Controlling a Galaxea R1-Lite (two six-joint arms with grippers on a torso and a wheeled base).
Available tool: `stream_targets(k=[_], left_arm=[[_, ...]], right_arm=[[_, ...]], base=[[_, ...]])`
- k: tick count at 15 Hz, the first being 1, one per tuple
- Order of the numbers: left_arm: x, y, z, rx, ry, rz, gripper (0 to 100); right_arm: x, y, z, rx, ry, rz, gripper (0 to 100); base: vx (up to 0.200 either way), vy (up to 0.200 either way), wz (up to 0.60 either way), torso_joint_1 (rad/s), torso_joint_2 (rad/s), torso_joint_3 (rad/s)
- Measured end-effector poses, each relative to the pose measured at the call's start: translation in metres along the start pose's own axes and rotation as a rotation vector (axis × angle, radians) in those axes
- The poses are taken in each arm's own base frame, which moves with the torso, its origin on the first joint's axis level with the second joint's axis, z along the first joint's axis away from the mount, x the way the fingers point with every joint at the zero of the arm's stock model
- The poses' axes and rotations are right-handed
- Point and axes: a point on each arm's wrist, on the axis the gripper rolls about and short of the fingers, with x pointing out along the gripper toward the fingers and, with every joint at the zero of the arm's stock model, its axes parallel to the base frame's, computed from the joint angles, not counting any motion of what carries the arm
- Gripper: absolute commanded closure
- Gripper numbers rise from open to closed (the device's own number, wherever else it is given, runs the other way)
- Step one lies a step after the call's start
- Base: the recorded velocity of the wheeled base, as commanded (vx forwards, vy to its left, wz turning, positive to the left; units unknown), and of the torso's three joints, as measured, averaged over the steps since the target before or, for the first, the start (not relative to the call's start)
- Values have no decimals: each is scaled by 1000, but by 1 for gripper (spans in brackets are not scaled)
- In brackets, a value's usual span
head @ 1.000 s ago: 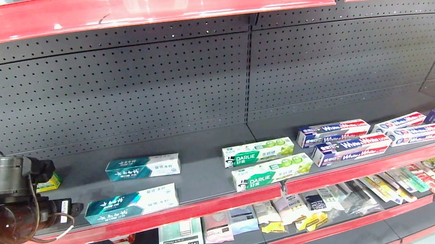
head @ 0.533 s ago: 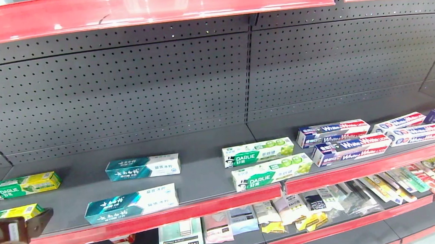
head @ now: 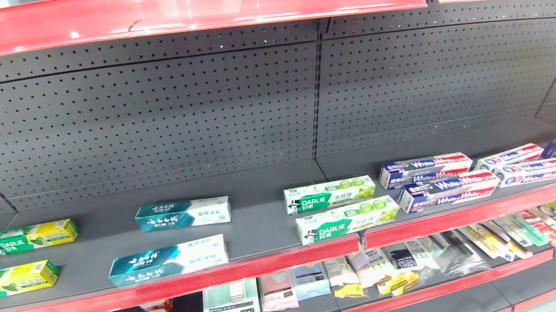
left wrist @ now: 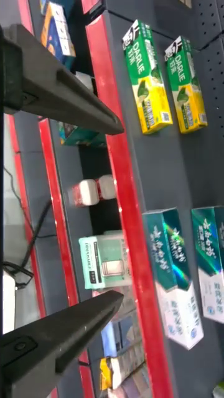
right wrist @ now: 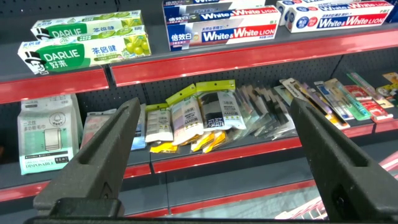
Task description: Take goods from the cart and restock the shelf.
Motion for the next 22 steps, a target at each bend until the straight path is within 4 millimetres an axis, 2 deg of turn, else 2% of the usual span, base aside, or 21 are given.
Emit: stream_targets(k=[2,5,8,10,14,16,19,22], left_arm=[[-10,-1,-16,0,-46,-13,0],[-12,-3,-21,1,-68,-51,0],[-8,-1,3,-17,-28,-75,0],[4,2,35,-34,15,-47,0],[49,7,94,44,111,-9,0],[77,2,110,55,140,-72,0],[125,-14,120,-41,189,-100,0],[173,-41,118,-164,262,-101,0]], right_arm=[[0,0,0,0,0,0,0],[0,0,0,0,0,0,0],[0,0,0,0,0,0,0],[0,0,0,0,0,0,0],[0,0,0,0,0,0,0],[0,0,0,0,0,0,0],[0,0,0,0,0,0,0],[0,0,0,0,0,0,0]], base=[[0,0,0,0,0,0],[0,0,0,0,0,0],[0,0,0,0,0,0],[0,0,0,0,0,0],[0,0,0,0,0,0],[0,0,0,0,0,0],[0,0,0,0,0,0],[0,0,0,0,0,0]])
